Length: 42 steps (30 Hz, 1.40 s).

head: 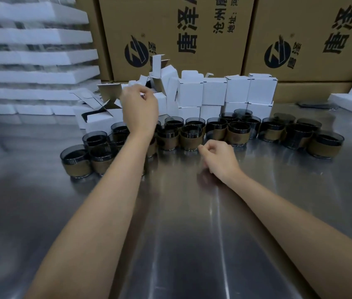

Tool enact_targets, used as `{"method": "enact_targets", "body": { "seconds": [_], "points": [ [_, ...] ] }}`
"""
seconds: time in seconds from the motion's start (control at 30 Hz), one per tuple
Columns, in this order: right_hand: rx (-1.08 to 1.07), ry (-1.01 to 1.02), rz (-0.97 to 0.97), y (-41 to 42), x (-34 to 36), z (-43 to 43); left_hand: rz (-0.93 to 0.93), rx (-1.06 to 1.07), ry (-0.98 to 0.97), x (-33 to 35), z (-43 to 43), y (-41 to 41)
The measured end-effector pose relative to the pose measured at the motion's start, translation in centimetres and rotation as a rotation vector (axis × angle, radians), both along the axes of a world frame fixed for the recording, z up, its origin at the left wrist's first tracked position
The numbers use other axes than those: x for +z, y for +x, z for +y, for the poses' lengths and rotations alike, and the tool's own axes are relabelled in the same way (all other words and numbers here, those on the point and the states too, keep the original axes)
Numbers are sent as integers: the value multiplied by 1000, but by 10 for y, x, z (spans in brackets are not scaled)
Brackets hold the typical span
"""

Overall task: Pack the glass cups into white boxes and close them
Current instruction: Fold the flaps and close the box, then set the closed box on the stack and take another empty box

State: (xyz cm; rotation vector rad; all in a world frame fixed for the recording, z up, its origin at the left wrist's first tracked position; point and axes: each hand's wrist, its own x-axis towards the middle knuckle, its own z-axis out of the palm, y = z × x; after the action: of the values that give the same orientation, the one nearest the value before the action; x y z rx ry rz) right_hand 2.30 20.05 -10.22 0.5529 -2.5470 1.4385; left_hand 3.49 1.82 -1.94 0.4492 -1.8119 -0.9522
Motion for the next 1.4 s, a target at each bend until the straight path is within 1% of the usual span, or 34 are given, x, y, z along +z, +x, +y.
{"method": "enact_targets", "body": {
  "seconds": [0.07, 0.13, 0.2, 0.27, 0.37, 0.43, 0.6, 0.7, 0.77, 0.9, 0.93, 1.0, 1.1, 1.17, 1.23, 1.3, 1.37, 1.4],
  "points": [
    [20, 0, -7, 2, 1, -1, 15, 88, 112, 6, -24, -3],
    [34, 3, -20, 3, 1, -2, -72, 139, 235, 10, -39, -3],
    [45, 10, -21, 4, 2, -2, -191, 115, 347, 10, -50, -2],
    [57, 20, -19, 4, 2, -1, -275, 31, 436, 7, -59, -3],
    [67, 29, -21, 2, 1, -2, -361, -37, 450, -3, -71, -6],
    [69, 27, -24, 1, -1, -3, -367, -36, 442, -7, -75, -5],
    [75, 33, -19, -2, -3, -4, -340, -63, 517, -8, -79, -2],
    [83, 17, -26, -3, -3, -3, -314, -24, 491, -9, -80, 0],
    [82, 12, -31, -3, -3, -3, -211, 2, 431, -3, -75, 3],
    [80, -3, -35, 0, -1, -1, 85, 28, 203, 26, -51, 9],
    [86, -37, -41, 1, 0, 0, 148, 9, 162, 34, -40, 12],
    [82, -192, -64, 2, 2, 3, 267, -78, 135, 48, -15, 17],
    [-37, -466, -82, -1, 3, 11, 383, -302, 206, 49, 24, 26],
    [-118, -598, -100, -3, 3, 18, 350, -447, 267, 35, 49, 28],
    [-165, -716, -142, -5, 6, 23, 253, -595, 375, 9, 70, 29],
    [-168, -783, -193, -6, 8, 26, 150, -724, 451, -23, 85, 30],
    [-108, -837, -227, -8, 9, 29, 48, -763, 430, -49, 90, 32],
    [-73, -822, -228, -7, 9, 30, 23, -770, 396, -57, 90, 32]
  ]
}}
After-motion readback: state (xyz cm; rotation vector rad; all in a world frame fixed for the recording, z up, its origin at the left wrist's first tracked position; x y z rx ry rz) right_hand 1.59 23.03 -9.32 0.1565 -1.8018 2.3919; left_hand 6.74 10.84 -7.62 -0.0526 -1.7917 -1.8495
